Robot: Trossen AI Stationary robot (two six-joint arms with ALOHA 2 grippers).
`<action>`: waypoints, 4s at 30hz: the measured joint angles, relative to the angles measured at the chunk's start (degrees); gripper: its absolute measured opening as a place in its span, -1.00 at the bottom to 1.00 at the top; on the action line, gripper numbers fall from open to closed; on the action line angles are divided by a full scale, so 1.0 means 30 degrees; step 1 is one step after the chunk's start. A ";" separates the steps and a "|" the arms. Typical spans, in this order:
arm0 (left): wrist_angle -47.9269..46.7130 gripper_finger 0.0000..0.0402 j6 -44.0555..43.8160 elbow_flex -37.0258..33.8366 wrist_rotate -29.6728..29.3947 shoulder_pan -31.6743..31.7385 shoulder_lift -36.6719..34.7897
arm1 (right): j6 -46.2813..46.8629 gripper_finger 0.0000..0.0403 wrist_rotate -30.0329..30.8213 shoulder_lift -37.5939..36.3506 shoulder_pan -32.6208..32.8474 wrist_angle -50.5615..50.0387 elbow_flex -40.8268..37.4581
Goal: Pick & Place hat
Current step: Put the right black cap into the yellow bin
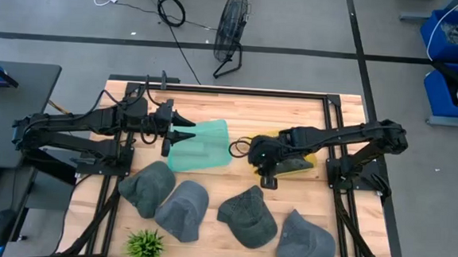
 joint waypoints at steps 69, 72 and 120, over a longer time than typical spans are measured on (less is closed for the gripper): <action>-0.1686 -0.12 -0.0965 -0.0007 0.0007 0.0002 0.0007 | 0.5311 -0.96 0.2957 0.6135 0.6273 0.0306 0.6169; -0.1686 -0.12 -0.0954 -0.0007 0.0007 0.0005 0.0007 | 0.5529 -0.96 0.5870 0.6135 0.6068 -0.2866 0.8783; -0.1995 -0.12 -0.0945 0.0015 0.0007 -0.0110 0.0001 | 1.8775 -0.66 1.5256 0.0275 0.0912 0.1513 -0.6221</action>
